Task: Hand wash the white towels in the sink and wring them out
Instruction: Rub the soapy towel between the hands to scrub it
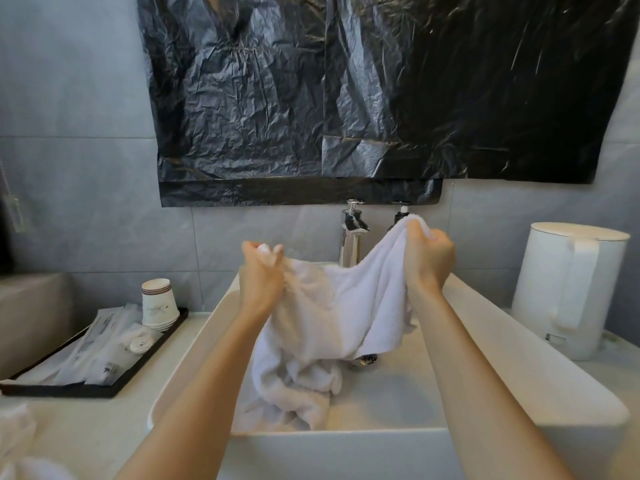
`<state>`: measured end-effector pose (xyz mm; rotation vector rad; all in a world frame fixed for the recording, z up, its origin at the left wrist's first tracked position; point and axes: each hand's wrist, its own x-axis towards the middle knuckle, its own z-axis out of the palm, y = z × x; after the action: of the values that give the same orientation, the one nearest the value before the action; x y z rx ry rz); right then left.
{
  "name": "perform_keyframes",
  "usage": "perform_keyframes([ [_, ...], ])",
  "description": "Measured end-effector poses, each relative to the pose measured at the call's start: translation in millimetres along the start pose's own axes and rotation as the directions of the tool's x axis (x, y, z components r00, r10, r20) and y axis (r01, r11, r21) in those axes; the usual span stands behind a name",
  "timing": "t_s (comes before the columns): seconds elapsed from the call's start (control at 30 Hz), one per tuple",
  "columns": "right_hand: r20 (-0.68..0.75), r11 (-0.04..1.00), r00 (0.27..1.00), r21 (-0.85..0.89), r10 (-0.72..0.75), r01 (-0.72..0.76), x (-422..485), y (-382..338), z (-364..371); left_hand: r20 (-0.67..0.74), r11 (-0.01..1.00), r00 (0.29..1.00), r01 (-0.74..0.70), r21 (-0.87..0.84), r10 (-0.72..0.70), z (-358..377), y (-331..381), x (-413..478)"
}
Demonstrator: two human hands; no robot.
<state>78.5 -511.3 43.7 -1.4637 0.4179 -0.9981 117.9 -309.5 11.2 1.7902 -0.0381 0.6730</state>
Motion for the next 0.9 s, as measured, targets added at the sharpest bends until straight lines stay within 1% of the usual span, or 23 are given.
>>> perform_keyframes([
  [0.03,0.084,0.997,0.995,-0.044,0.063,-0.059,2,2,0,-0.007,0.999,0.999,0.042,-0.027,-0.043,-1,2,1],
  [0.07,0.171,0.989,0.98,-0.123,0.106,-0.086,2,4,0,0.025,0.997,0.999,0.039,0.063,-0.041,-2,1,0],
  [0.1,0.243,0.976,0.959,-0.193,0.145,-0.099,1,8,3,0.089,0.961,0.996,-0.009,0.275,-0.016,-3,0,-4],
  [0.13,0.306,0.965,0.933,-0.237,0.187,-0.115,-1,10,5,0.148,0.867,0.989,-0.066,0.494,-0.009,-3,-2,-10],
  [0.17,0.372,0.96,0.899,-0.236,0.231,-0.149,-4,10,8,0.191,0.744,0.981,-0.145,0.653,0.023,-4,-5,-14],
  [0.2,0.45,0.956,0.849,-0.216,0.276,-0.197,-8,9,9,0.207,0.671,0.978,-0.175,0.72,0.033,-7,-6,-18],
  [0.23,0.515,0.951,0.8,-0.186,0.308,-0.247,-11,8,10,0.218,0.637,0.976,-0.181,0.749,0.021,-9,-7,-16],
  [0.27,0.553,0.948,0.771,-0.16,0.317,-0.275,-14,6,11,0.22,0.655,0.975,-0.161,0.738,-0.007,-11,-8,-14],
  [0.3,0.564,0.948,0.764,-0.134,0.312,-0.288,-15,7,12,0.254,0.698,0.967,-0.17,0.696,-0.017,-11,-10,-8],
  [0.33,0.551,0.962,0.79,-0.106,0.269,-0.253,-15,7,15,0.306,0.777,0.952,-0.183,0.602,-0.013,-7,-13,-3],
  [0.37,0.531,0.98,0.824,-0.074,0.195,-0.184,-18,7,18,0.34,0.841,0.94,-0.198,0.503,0.018,-3,-12,0],
  [0.4,0.515,0.994,0.85,-0.05,0.11,-0.098,-25,5,21,0.333,0.905,0.943,-0.166,0.393,0.029,2,-10,-1],
  [0.43,0.508,0.999,0.861,-0.035,0.029,-0.012,-33,4,24,0.314,0.949,0.949,-0.123,0.289,0.027,7,-5,-6],
  [0.5,0.534,0.991,0.84,-0.027,-0.095,0.129,-55,5,33,0.284,0.995,0.959,-0.019,0.093,-0.008,17,1,-12],
  [0.57,0.552,0.982,0.821,-0.028,-0.142,0.189,-81,9,42,0.274,0.995,0.96,0.079,-0.068,-0.057,21,4,-17],
  [0.6,0.544,0.981,0.826,-0.027,-0.148,0.194,-90,11,45,0.267,0.987,0.962,0.091,-0.133,-0.053,21,4,-19],
  [0.63,0.524,0.981,0.838,-0.022,-0.152,0.192,-94,13,48,0.254,0.984,0.967,0.066,-0.166,-0.023,22,4,-20],
  [0.73,0.441,0.989,0.889,-0.026,-0.122,0.148,-83,15,54,0.247,0.994,0.966,-0.062,-0.09,0.083,26,5,-28],
  [0.8,0.373,0.994,0.924,-0.026,-0.091,0.109,-71,15,56,0.27,0.989,0.952,-0.124,-0.085,0.142,30,9,-35],
  [0.87,0.34,0.988,0.931,-0.031,-0.135,0.154,-72,18,55,0.268,0.982,0.945,-0.172,-0.077,0.187,30,14,-37],
  [0.9,0.353,0.979,0.918,-0.018,-0.183,0.202,-78,20,54,0.251,0.98,0.947,-0.194,-0.052,0.201,29,14,-34],
])
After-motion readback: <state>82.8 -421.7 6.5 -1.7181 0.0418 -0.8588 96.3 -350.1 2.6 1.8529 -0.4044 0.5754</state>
